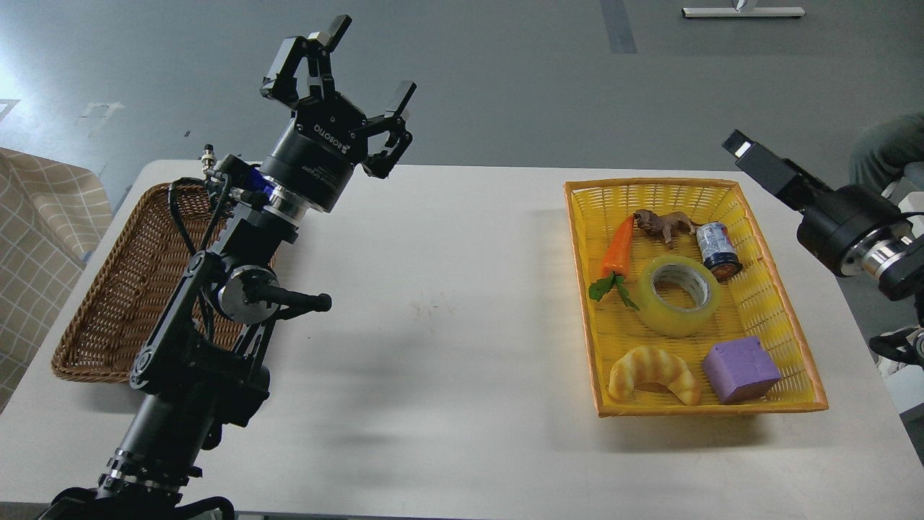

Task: Place and transfer tape with both arms
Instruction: 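Lower the right gripper toward the tape roll in the yellow tray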

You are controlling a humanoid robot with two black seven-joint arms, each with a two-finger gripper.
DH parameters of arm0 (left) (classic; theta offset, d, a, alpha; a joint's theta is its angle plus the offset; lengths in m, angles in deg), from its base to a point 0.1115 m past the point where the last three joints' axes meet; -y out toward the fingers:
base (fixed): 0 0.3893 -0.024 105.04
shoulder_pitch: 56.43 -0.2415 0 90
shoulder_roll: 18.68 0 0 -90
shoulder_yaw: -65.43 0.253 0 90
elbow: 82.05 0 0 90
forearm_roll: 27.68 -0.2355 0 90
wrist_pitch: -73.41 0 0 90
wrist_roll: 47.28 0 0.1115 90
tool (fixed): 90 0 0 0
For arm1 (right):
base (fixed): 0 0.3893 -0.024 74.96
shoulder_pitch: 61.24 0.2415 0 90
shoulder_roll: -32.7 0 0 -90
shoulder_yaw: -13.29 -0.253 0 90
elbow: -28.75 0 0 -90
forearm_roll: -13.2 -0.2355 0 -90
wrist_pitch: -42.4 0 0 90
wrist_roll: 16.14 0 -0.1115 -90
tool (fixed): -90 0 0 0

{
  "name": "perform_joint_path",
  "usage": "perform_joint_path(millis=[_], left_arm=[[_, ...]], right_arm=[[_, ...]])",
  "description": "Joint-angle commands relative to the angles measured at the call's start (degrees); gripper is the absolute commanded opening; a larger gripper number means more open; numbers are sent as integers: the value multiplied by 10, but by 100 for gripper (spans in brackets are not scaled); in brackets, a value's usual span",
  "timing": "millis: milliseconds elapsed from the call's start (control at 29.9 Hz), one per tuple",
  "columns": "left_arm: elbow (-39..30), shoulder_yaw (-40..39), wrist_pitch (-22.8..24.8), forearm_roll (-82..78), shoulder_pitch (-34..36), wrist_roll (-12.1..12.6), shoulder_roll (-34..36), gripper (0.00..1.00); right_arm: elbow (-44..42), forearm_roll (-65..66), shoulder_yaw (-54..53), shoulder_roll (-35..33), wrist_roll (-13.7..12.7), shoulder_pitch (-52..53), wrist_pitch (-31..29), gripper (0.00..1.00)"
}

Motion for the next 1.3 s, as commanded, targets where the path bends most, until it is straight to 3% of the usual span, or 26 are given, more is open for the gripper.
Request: perform_joint_path(millis=[0, 167, 401, 535, 602, 870, 1104, 1271], left_arm=[[0, 0, 1, 0, 0, -1, 0, 98], [0, -1, 1, 0, -1, -1, 0, 98], [0, -3, 1, 0, -1, -4, 0, 98], [0, -3, 1, 0, -2, -4, 0, 98], [0, -3, 1, 0, -2, -4, 0, 98], [0, -3, 1, 0, -2, -4, 0, 98], [0, -3, 1, 0, -4, -4, 0, 98], [0, -2, 1, 0, -8, -4, 0, 98]], right_arm=[[-3, 0, -3, 8, 0, -6, 28, 100], [8, 0, -2, 60, 1, -23, 108, 100], [21, -9, 3, 57, 2, -22, 95, 100], [23, -9, 4, 51, 73, -37, 92, 100], [23, -9, 4, 51, 79, -43, 92, 100], [23, -9, 4, 21, 74, -64, 67, 100], [18, -1, 28, -71, 71, -61, 27, 100], [-11, 72, 71, -81, 61, -51, 27, 98]])
